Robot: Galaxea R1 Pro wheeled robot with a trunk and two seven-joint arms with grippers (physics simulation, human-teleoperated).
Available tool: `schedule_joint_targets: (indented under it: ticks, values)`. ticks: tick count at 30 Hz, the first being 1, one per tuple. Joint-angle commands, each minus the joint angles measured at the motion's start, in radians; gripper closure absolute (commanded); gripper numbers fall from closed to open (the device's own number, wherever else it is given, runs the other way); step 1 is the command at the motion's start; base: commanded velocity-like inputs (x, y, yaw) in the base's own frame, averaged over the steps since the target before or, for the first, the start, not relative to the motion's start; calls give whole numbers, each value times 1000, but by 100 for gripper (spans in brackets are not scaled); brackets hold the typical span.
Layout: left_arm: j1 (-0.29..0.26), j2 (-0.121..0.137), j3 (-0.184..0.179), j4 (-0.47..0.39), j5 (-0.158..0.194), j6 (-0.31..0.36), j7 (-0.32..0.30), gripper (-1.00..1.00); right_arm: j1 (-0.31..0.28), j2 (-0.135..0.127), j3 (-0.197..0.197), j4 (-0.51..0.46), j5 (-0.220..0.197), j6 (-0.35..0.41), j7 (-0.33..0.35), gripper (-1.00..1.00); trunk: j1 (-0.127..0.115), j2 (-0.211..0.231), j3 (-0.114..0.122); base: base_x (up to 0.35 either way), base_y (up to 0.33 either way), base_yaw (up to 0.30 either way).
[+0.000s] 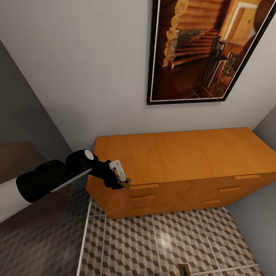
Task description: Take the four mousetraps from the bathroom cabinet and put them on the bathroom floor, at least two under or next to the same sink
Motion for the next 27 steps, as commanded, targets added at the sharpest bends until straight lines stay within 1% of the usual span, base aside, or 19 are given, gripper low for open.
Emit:
schedule_joint_targets:
  ticks: [1,4,7,11,27]
  values:
    - [-2,0,-1,-1,-3,2,-4,-100,-1,1,9,1,-10,-3,-5,100,1,-2,-2,104,0,0]
    - [-2,-5,-4,-1,-3,2,-4,-100,0,1,9,1,-10,-3,-5,100,1,-2,-2,128,0,0]
    - [-1,-12,-28,0,-3,2,-4,-100,0,0,9,1,-10,-3,-5,100,1,-2,-2,90,0,0]
    - [-1,-14,-41,1,-3,2,-4,-100,-1,0,9,1,-10,-3,-5,100,1,-2,-2,28,0,0]
    - [-2,-20,-47,3,-3,2,-4,-100,-1,1,9,1,-10,-3,-5,100,1,-2,-2,2,0,0]
